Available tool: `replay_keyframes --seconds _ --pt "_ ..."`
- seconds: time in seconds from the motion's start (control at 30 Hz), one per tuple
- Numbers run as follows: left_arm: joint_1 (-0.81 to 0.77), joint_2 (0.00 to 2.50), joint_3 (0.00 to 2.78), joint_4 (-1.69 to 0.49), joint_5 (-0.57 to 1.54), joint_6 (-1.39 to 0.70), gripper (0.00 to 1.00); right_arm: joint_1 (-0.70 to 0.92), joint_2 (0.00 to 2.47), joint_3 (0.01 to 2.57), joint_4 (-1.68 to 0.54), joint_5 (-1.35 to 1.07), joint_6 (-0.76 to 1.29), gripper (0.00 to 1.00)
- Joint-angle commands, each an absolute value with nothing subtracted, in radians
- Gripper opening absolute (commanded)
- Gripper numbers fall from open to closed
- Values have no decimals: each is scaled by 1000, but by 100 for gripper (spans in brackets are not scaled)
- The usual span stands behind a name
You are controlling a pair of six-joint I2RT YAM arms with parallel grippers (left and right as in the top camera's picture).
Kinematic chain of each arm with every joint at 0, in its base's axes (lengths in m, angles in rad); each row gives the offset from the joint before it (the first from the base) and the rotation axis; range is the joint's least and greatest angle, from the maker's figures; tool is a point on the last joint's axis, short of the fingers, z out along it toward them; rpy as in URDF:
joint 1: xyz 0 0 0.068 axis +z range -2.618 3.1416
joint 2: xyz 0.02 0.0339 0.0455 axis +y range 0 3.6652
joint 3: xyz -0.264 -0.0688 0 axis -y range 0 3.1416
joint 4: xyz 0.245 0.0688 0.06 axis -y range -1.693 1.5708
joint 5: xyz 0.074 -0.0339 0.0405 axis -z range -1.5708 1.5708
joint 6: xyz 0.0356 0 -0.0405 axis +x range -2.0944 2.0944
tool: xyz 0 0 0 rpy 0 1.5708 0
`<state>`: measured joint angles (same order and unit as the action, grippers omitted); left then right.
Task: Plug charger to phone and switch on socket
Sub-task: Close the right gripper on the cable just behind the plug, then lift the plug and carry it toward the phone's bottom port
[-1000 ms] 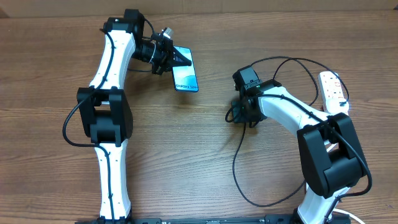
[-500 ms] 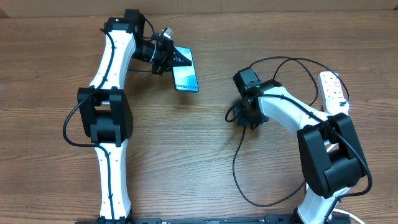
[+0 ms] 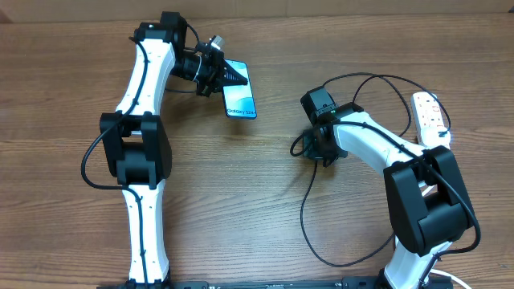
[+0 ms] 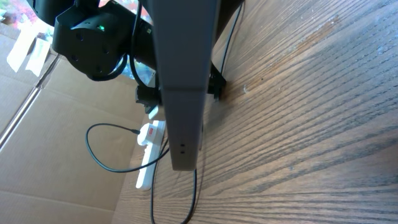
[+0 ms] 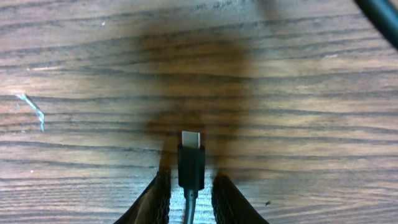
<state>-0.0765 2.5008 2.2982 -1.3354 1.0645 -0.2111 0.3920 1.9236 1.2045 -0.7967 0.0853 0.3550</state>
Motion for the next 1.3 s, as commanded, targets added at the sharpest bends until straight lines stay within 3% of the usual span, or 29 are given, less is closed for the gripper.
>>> replay_keyframes --seconds 0.0,0.4,0.87,1.03,1.27 --pt "-74 2480 2318 -1338 1092 -228 4 391 1940 1197 -783 115 367 23" --pt "-74 2480 2318 -1338 1092 -229 4 391 1940 1197 -786 115 367 4" --pt "-74 2480 2318 -1337 1093 -228 4 390 1871 1219 -776 17 328 4" --pt "-74 2480 2318 -1333 1157 -169 4 361 1811 1219 -775 -242 233 4" --pt "-74 2480 2318 -1317 1314 -26 4 263 1798 1219 -778 -812 12 4"
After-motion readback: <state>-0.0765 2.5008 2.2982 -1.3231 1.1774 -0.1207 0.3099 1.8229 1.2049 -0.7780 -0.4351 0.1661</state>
